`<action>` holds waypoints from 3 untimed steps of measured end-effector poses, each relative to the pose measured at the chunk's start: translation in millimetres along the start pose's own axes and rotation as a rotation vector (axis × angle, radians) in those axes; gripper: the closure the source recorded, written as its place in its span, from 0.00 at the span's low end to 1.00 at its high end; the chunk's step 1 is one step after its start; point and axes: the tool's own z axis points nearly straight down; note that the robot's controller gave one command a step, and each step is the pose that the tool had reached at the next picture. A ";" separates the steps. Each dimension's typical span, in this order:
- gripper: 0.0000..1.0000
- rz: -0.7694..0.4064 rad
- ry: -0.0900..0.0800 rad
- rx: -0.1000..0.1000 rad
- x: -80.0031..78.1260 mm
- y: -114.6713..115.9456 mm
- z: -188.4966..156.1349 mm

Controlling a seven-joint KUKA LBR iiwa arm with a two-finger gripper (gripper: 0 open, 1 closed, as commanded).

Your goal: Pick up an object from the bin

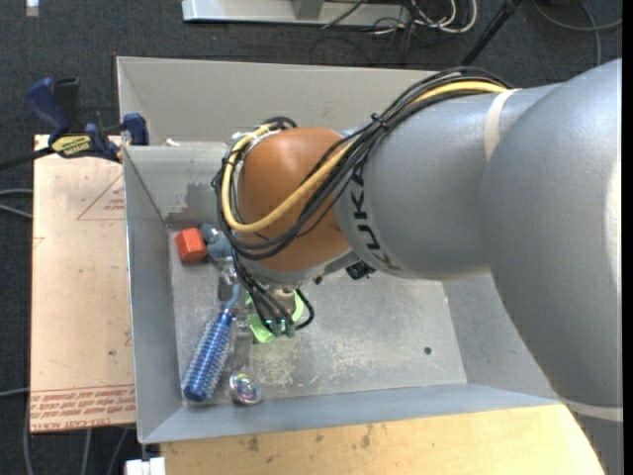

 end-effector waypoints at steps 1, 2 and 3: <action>0.00 -0.238 -0.006 -0.001 14.1 15.4 90.2; 1.00 -0.236 -0.007 -0.001 13.8 14.9 89.0; 1.00 -0.242 -0.015 -0.003 20.4 29.5 -48.9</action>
Offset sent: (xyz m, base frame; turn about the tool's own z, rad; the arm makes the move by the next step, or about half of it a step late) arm -0.0143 0.0146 -0.0880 -0.2376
